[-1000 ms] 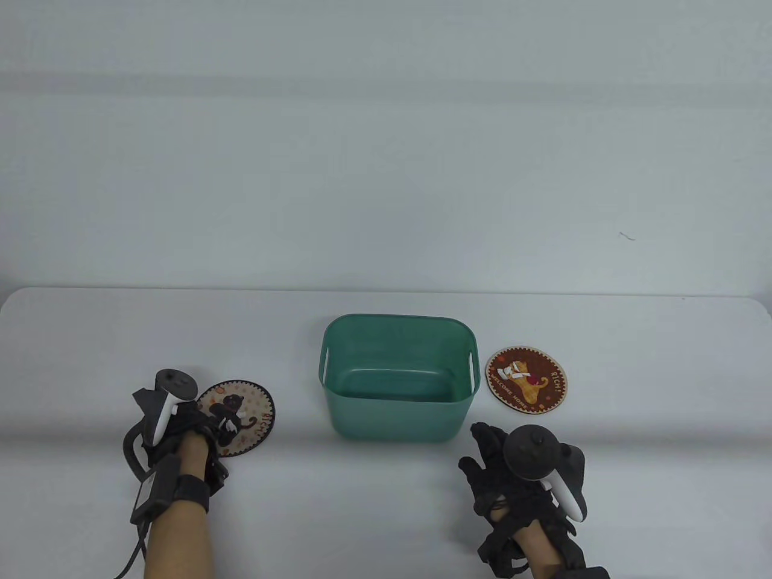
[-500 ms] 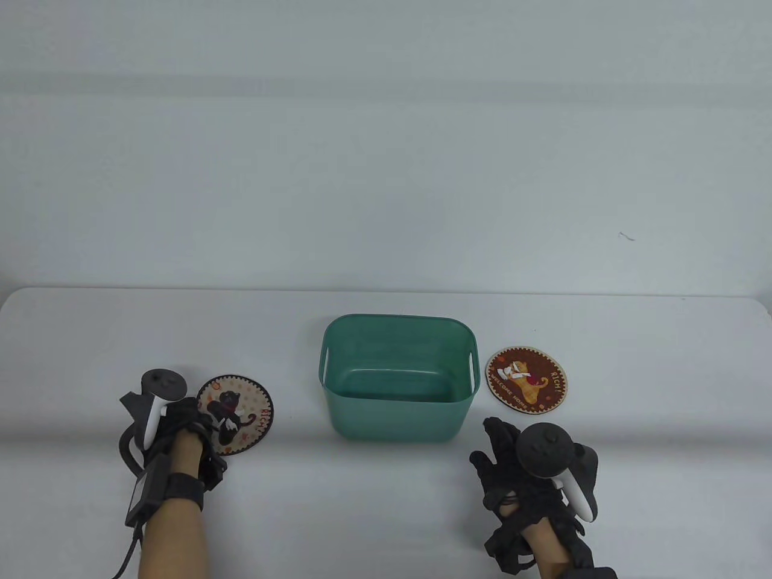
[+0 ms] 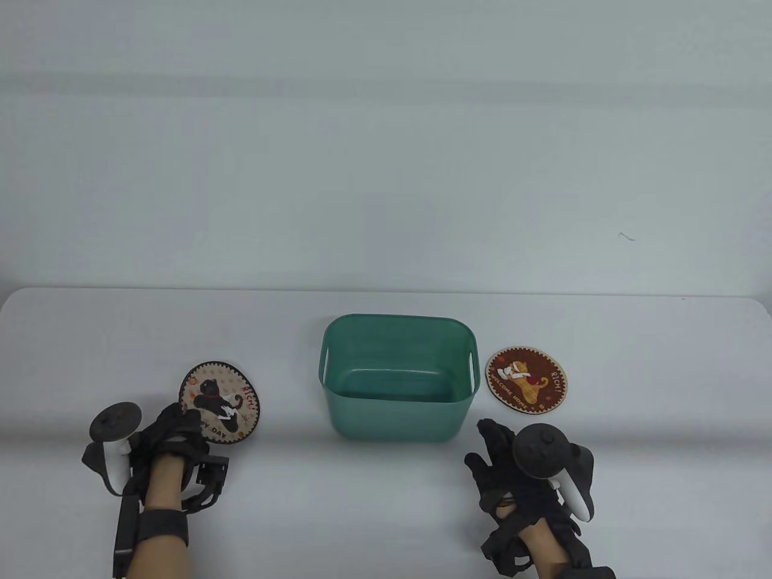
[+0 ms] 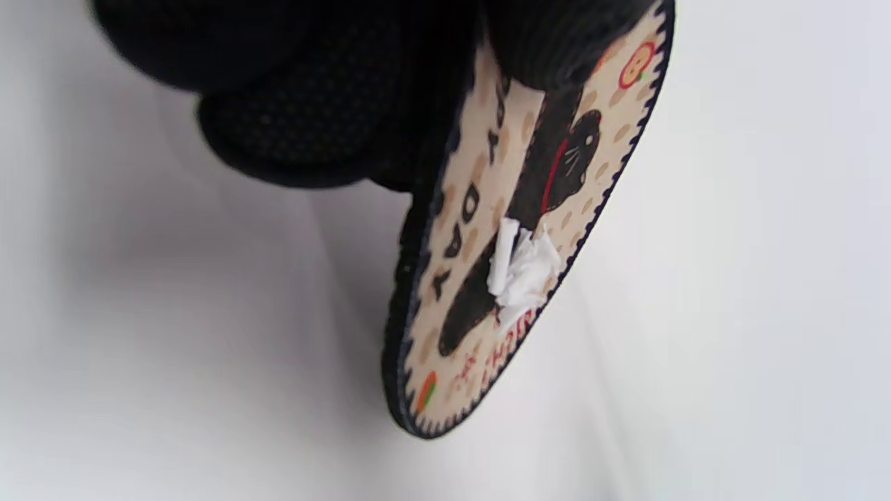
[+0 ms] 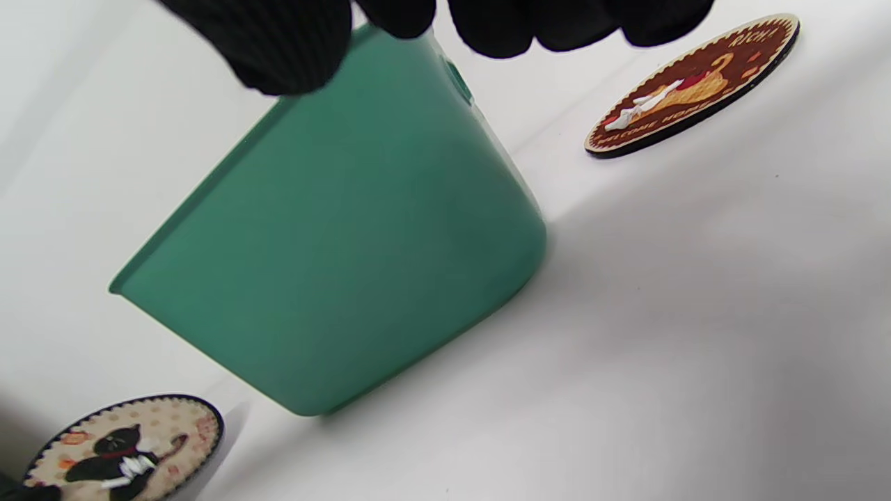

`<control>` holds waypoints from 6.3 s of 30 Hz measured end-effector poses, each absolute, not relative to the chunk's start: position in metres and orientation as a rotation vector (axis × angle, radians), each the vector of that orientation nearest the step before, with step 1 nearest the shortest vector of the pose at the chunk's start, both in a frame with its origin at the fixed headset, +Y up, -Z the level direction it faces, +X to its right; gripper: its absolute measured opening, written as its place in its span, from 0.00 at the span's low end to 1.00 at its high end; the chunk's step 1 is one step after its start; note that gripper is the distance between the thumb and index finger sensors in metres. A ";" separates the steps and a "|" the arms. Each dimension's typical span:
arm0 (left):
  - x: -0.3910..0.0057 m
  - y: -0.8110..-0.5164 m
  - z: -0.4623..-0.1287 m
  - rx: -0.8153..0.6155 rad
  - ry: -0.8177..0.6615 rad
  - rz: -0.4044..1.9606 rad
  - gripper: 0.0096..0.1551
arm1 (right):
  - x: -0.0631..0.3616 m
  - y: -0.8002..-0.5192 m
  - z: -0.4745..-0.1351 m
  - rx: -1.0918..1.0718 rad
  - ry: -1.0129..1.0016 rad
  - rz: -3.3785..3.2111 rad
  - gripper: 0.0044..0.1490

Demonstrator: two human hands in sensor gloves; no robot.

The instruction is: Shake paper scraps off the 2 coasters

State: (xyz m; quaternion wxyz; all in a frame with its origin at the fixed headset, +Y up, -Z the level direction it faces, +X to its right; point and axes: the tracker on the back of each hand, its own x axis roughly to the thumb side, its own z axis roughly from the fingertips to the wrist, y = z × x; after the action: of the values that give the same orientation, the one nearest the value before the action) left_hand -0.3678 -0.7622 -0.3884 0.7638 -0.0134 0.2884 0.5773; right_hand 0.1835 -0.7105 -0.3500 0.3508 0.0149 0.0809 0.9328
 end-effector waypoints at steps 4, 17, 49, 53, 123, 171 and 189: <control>-0.351 -0.755 -0.368 0.131 0.607 1.515 0.25 | 0.181 -0.709 -0.349 0.063 0.194 2.397 0.41; -0.245 -0.712 -0.358 0.062 0.170 1.797 0.25 | 0.176 -0.702 -0.345 0.096 0.084 2.171 0.38; -0.133 -0.658 -0.409 -0.230 -0.029 1.431 0.23 | 0.160 -0.653 -0.416 0.017 0.148 1.818 0.27; -0.135 -0.637 -0.437 -0.175 -0.003 1.387 0.23 | 0.158 -0.635 -0.439 0.008 0.105 1.862 0.26; -0.107 -0.603 -0.467 -0.018 0.055 0.781 0.23 | 0.217 -0.699 -0.344 -0.032 -0.028 2.264 0.32; -0.167 -0.618 -0.457 0.062 -0.025 1.176 0.24 | 0.079 -0.628 -0.446 0.267 0.056 2.937 0.33; -0.309 -0.707 -0.446 0.215 0.522 1.565 0.26 | 0.156 -0.678 -0.334 0.134 0.045 2.567 0.35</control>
State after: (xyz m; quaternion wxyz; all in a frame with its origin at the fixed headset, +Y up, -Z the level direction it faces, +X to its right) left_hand -0.3095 -0.7066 -0.4458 0.6735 0.0953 0.2321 0.6953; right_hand 0.1557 -0.6775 -0.3335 0.2817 0.0500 0.0167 0.9581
